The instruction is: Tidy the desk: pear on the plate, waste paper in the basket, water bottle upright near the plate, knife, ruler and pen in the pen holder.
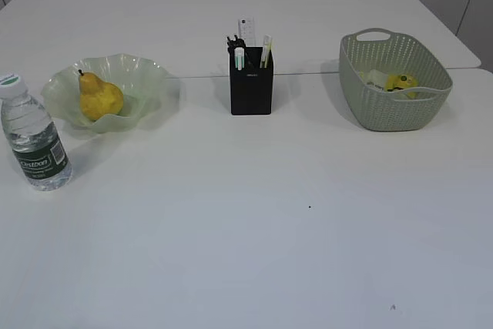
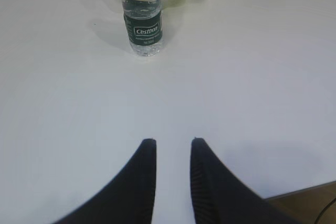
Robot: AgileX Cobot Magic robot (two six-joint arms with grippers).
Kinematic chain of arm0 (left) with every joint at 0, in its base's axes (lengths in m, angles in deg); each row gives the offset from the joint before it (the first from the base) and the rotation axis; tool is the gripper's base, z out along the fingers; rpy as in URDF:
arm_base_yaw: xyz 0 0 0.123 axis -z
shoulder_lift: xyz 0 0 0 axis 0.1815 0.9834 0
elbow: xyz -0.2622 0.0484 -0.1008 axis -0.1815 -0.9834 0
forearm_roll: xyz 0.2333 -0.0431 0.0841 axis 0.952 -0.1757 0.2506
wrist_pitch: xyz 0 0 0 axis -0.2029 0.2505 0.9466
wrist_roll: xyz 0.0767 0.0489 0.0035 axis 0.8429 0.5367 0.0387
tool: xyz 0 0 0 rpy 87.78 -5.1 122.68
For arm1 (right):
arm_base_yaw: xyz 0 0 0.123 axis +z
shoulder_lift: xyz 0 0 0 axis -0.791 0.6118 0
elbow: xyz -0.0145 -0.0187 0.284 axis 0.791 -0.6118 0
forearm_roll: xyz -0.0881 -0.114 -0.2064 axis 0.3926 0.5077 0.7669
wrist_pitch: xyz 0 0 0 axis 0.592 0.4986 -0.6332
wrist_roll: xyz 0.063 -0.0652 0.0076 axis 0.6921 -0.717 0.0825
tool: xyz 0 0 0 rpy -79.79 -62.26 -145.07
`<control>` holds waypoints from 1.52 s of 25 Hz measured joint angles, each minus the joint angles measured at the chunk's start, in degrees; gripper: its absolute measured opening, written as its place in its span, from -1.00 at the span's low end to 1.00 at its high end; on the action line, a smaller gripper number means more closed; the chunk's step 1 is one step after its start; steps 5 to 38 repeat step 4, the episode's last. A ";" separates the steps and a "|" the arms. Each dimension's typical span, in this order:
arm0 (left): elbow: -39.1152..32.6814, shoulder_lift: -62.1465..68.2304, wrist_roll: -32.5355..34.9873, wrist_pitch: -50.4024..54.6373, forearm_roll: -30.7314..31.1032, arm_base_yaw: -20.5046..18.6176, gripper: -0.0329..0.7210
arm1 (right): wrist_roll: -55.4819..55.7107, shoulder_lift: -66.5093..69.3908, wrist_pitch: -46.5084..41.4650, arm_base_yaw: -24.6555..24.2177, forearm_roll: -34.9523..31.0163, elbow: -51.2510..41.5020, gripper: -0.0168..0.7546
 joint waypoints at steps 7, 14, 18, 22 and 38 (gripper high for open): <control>0.00 0.00 0.00 0.00 0.00 0.00 -0.51 | 0.00 0.00 0.00 0.00 0.00 0.00 -0.40; 0.00 0.00 0.00 0.00 0.00 0.00 -0.51 | 0.00 0.00 0.00 0.00 0.00 0.00 -0.40; 0.00 0.00 0.00 0.00 0.00 0.00 -0.51 | 0.00 0.00 0.00 0.00 0.00 0.00 -0.40; 0.00 0.00 0.00 0.00 0.00 0.00 -0.51 | 0.00 0.00 0.00 0.00 0.00 0.00 -0.40; 0.00 0.00 0.00 0.00 0.00 0.00 -0.51 | 0.00 0.00 0.00 0.00 0.00 0.00 -0.40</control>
